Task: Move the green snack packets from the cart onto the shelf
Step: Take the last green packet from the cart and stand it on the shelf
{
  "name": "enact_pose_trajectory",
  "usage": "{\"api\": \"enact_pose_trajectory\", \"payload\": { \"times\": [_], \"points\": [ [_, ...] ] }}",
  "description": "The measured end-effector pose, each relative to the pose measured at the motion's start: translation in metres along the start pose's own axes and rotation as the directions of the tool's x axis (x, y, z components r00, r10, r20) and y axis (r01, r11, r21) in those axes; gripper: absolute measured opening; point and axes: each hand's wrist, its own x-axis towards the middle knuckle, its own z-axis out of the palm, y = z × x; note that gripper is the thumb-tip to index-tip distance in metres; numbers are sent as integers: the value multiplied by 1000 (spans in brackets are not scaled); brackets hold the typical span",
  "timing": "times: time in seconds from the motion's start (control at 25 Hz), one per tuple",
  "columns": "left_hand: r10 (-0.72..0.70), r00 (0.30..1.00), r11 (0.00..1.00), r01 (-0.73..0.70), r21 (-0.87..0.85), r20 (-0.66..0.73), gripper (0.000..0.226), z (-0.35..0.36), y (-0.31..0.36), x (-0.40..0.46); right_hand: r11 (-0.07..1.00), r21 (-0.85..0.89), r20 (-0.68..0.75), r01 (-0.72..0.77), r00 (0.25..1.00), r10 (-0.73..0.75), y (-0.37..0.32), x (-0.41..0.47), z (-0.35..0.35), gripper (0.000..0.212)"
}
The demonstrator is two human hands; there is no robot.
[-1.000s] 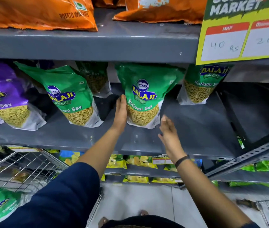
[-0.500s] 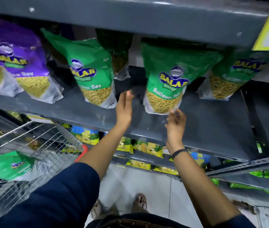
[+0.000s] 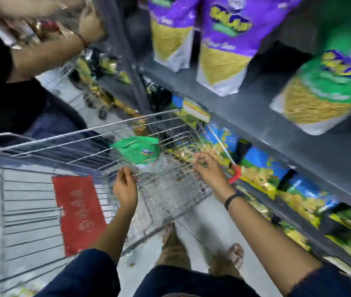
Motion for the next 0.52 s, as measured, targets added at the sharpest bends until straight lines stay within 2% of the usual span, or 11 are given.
{"api": "enact_pose_trajectory", "payload": {
  "times": [0.08, 0.12, 0.2, 0.28, 0.4, 0.52],
  "points": [
    [-61, 995, 978, 44, 203, 83, 34, -23, -25, 53, 987, -49, 135, -154, 978, 160, -3, 27, 59, 36],
    [-122, 979, 962, 77, 263, 160, 35, -27, -31, 80, 976, -70, 160, -205, 964, 214, -4, 43, 85, 44],
    [-231, 926, 945, 141, 295, 298, 45, -27, -37, 133, 963, -144, 150, -230, 956, 251, -9, 73, 127, 56],
    [-280, 870, 951, 195, 240, 405, 49, -18, -27, 162, 966, -154, 100, -207, 969, 224, -8, 104, 147, 60],
    [-238, 847, 971, 216, 101, 476, 46, 9, -21, 182, 961, -181, 7, -211, 976, 216, 16, 146, 158, 55],
    [-178, 871, 976, 215, -30, 459, 43, 19, -27, 178, 956, -226, -85, -188, 981, 172, 30, 150, 155, 24]
  ]
}}
